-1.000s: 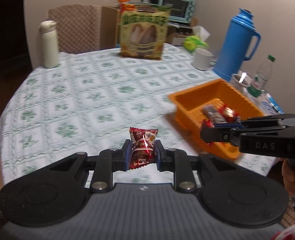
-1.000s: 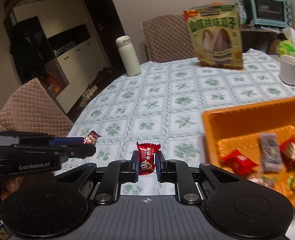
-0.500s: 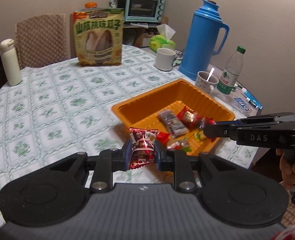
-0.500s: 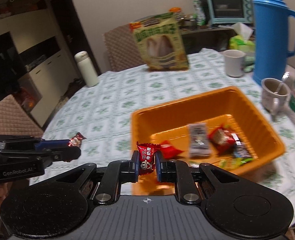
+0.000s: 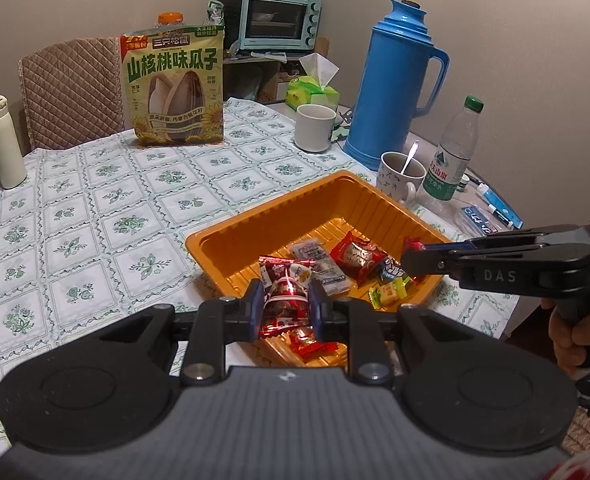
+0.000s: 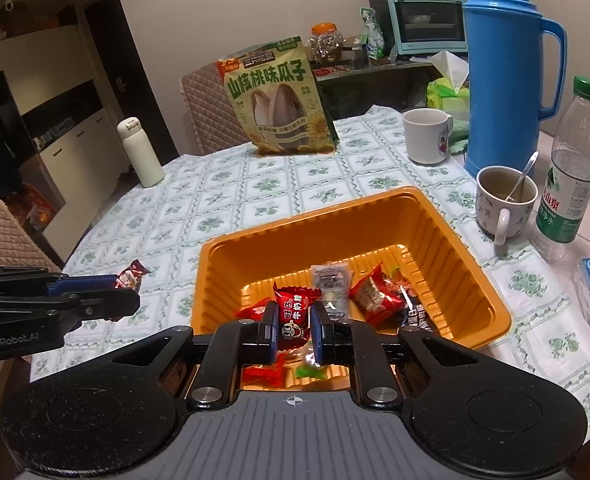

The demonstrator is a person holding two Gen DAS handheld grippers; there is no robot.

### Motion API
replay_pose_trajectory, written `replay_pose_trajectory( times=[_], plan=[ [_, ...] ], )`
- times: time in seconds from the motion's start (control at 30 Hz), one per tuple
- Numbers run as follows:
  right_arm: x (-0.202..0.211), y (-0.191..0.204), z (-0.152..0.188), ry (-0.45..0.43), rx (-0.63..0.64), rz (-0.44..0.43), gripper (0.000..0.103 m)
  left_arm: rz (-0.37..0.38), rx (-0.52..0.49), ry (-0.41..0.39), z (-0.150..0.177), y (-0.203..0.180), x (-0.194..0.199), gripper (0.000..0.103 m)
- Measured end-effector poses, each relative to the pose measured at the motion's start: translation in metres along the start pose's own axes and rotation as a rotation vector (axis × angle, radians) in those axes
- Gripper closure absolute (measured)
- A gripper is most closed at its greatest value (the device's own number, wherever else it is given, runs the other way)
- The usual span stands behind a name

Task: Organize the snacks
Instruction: 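Carry both candies over the orange tray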

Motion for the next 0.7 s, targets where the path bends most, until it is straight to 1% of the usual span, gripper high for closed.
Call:
replay_pose_trajectory(
  times=[0.43,0.63,0.67,0.7],
  plan=[
    [-0.021,-0.026,0.003,0.051,0.015,0.006,0.086,-0.015,0.014,0.012,-0.003,-0.011,-0.019,0.082],
    [-0.029,-0.035,0.003,0.068,0.000,-0.011,0.086,-0.017,0.017,0.024,-0.003,-0.016,-0.030,0.082],
    [-0.031,-0.036,0.003,0.074,-0.002,-0.008,0.084,-0.017,0.017,0.026,-0.003,-0.017,-0.031,0.082],
    [-0.034,-0.037,0.003,0.082,-0.003,-0.007,0.079,-0.016,0.017,0.027,-0.003,-0.018,-0.032,0.082]
  ],
)
Point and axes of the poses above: each gripper's, at about its wrist camera, not at the fingertips, and x roughly against the way its jaws point, y to its left, z to its underside, the point moved 2 cm from there along -x, roughly the way its jaws point, and after that the axes turned 8 degrees about x, right-handed, at the moved point
